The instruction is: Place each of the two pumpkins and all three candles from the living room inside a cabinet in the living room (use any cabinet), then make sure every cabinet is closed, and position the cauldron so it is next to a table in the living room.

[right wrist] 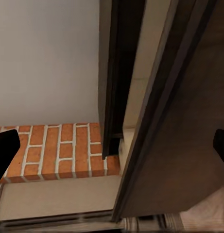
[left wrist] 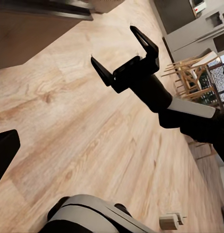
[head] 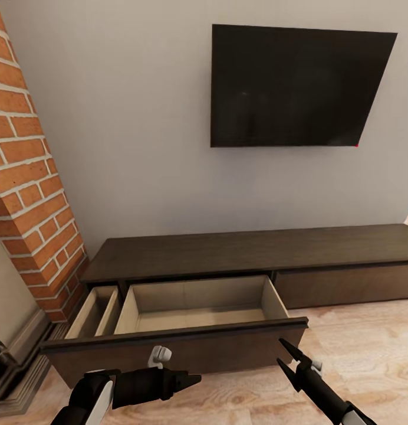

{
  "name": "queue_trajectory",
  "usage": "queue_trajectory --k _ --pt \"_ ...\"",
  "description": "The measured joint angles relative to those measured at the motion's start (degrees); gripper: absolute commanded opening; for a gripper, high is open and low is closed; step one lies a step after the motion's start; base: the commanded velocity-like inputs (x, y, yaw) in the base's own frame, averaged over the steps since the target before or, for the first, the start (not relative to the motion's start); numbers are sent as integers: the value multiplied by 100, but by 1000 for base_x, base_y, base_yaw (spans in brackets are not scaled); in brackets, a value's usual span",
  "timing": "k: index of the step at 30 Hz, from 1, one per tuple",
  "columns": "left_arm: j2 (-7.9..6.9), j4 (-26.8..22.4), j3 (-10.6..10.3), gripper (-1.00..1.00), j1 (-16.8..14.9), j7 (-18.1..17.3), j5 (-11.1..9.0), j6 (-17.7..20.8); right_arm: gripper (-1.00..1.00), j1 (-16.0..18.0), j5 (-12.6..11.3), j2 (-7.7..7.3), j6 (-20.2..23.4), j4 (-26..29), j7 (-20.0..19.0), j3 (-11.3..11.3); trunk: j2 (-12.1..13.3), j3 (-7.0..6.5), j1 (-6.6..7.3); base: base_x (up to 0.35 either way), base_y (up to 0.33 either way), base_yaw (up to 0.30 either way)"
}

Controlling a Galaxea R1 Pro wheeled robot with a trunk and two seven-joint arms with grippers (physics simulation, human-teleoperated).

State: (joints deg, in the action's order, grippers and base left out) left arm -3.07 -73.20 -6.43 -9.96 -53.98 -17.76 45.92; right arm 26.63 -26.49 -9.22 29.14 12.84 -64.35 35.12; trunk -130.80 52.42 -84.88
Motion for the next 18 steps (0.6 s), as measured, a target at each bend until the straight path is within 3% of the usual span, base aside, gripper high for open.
queue_trajectory --k 6,10,18 --pt "5 0 0 100 2 4 0 0 100 -92 16 11 -43 24 -161 -12 241 -108 132 0 0 0" --pt "11 0 0 100 3 11 1 -3 100 -118 22 30 -86 41 -464 -4 401 -180 220 0 0 0" --pt "12 0 0 100 0 18 1 -8 100 -125 28 20 -312 38 -566 6 722 -323 395 0 0 0"
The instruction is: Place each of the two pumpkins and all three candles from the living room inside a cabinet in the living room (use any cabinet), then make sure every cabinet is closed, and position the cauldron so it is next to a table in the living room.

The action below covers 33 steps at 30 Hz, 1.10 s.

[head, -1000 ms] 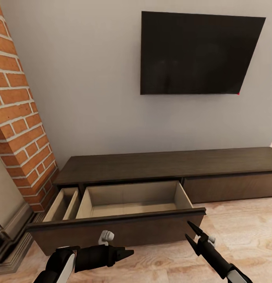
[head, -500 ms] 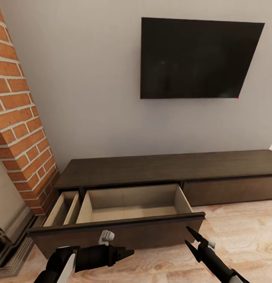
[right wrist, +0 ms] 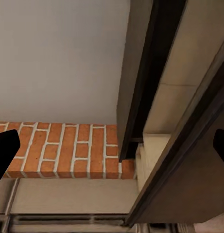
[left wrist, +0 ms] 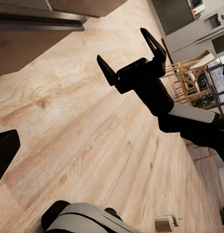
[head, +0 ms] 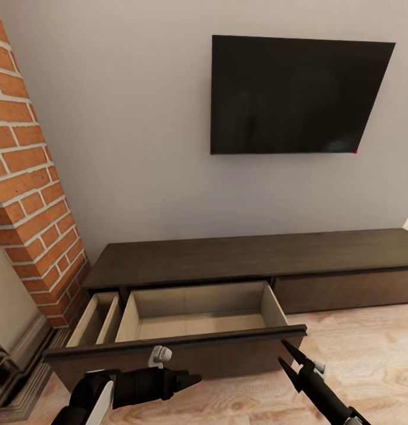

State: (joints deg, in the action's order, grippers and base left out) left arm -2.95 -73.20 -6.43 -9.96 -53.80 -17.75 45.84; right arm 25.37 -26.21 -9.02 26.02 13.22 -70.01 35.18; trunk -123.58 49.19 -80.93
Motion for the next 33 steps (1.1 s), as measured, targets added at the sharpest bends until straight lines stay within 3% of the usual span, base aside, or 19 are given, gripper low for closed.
queue_trajectory --k 17,28,33 --pt "0 0 0 100 -2 0 0 4 100 -10 21 7 -330 -22 16 -6 682 -305 373 0 0 0" --pt "0 -5 8 100 -1 3 -4 8 100 -194 20 -20 -710 -19 49 4 1123 -503 615 0 0 0" --pt "-1 -3 18 100 -2 36 -3 14 100 -368 6 -45 -1107 -18 41 11 1324 -592 725 0 0 0"
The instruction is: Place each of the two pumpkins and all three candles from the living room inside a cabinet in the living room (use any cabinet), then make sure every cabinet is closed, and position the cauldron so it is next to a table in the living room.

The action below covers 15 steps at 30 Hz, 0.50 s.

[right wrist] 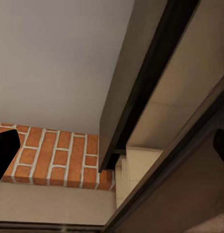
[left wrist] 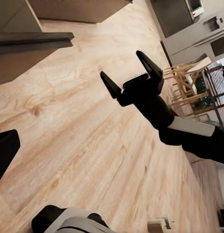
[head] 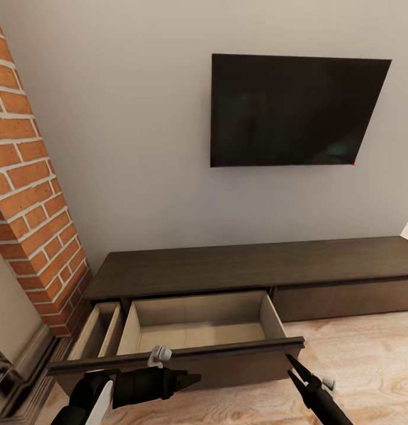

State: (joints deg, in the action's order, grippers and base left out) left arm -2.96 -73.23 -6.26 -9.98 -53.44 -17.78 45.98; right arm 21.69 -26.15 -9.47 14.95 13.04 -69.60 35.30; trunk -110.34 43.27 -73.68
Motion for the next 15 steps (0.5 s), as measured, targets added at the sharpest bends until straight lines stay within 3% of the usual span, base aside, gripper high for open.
queue_trajectory --k 2,7,9,15 --pt "-3 -2 3 100 0 44 -5 1 100 -54 -3 -10 -114 0 14 6 80 -36 44 0 0 0" --pt "-12 1 -2 100 -3 362 -2 2 100 -152 -6 -222 -260 -17 60 11 281 -126 154 0 0 0" --pt "-25 -13 -6 100 -6 624 -12 3 100 -201 -10 -332 -283 -25 211 8 361 -162 198 0 0 0" --pt "-41 -64 -13 100 -27 1100 -18 19 100 -244 0 -431 -273 -10 806 -9 602 -269 330 0 0 0"
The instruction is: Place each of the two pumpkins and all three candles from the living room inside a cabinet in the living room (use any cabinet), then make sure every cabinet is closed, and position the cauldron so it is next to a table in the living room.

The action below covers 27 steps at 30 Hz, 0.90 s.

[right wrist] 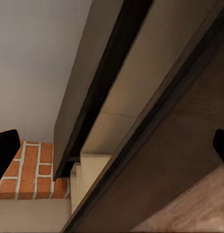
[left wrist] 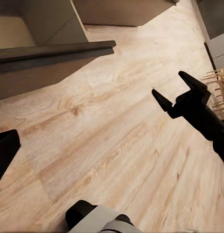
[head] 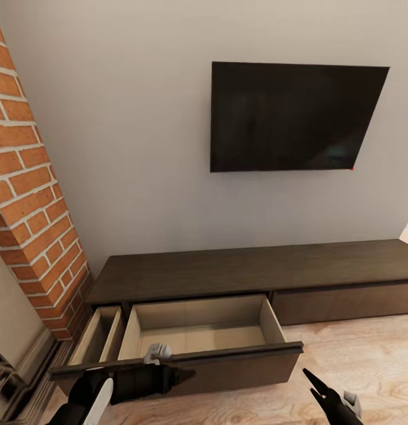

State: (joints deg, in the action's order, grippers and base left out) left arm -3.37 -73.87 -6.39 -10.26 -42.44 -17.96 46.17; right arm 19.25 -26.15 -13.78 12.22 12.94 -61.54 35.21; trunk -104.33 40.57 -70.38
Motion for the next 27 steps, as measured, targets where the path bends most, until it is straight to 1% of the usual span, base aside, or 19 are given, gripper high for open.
queue_trajectory --k 1,3,4,5,7,8,11,12,16,17,20,21,25,27 --pt "-2 -4 -1 100 -17 53 -1 7 100 -2 3 -5 5 2 78 -7 40 -18 22 0 0 0" --pt "-7 -7 -4 100 -125 190 1 29 100 -7 47 -16 19 4 399 -42 120 -54 66 0 0 0" --pt "-7 -3 -5 100 -207 287 3 41 100 -6 152 -17 30 10 655 -113 161 -72 88 0 0 0" --pt "-6 2 -5 100 -241 338 7 45 100 -5 218 -17 34 15 764 -157 201 -90 110 0 0 0" --pt "-5 17 -9 100 -287 449 11 48 100 -4 356 -11 38 34 915 -246 281 -126 154 0 0 0" --pt "-1 35 -7 100 -313 570 17 38 100 -5 475 3 36 116 1028 -327 321 -144 176 0 0 0" --pt "7 52 -7 100 -336 763 17 21 100 -8 622 25 34 349 1191 -439 441 -198 242 0 0 0" --pt "11 58 -9 100 -344 877 18 11 100 -9 720 39 34 523 1342 -503 481 -216 264 0 0 0" --pt "29 65 -20 100 -353 1115 23 -7 100 -11 941 81 37 784 1669 -605 642 -287 352 0 0 0" --pt "33 65 -25 100 -356 1270 20 -10 100 -12 1036 101 37 851 1761 -630 682 -305 374 0 0 0" --pt "37 67 -29 100 -357 1501 17 -17 100 -12 1164 123 35 912 1845 -656 802 -359 439 0 0 0" --pt "39 68 -33 100 -358 1622 17 -33 100 -12 1242 134 34 934 1875 -670 842 -377 461 0 0 0" --pt "41 68 -41 100 -355 1800 17 -178 100 -13 1399 148 33 959 1912 -683 1003 -449 549 0 0 -36" --pt "44 76 -49 100 -354 1832 23 -225 100 -13 1431 152 33 962 1919 -682 1083 -485 593 0 0 -146"
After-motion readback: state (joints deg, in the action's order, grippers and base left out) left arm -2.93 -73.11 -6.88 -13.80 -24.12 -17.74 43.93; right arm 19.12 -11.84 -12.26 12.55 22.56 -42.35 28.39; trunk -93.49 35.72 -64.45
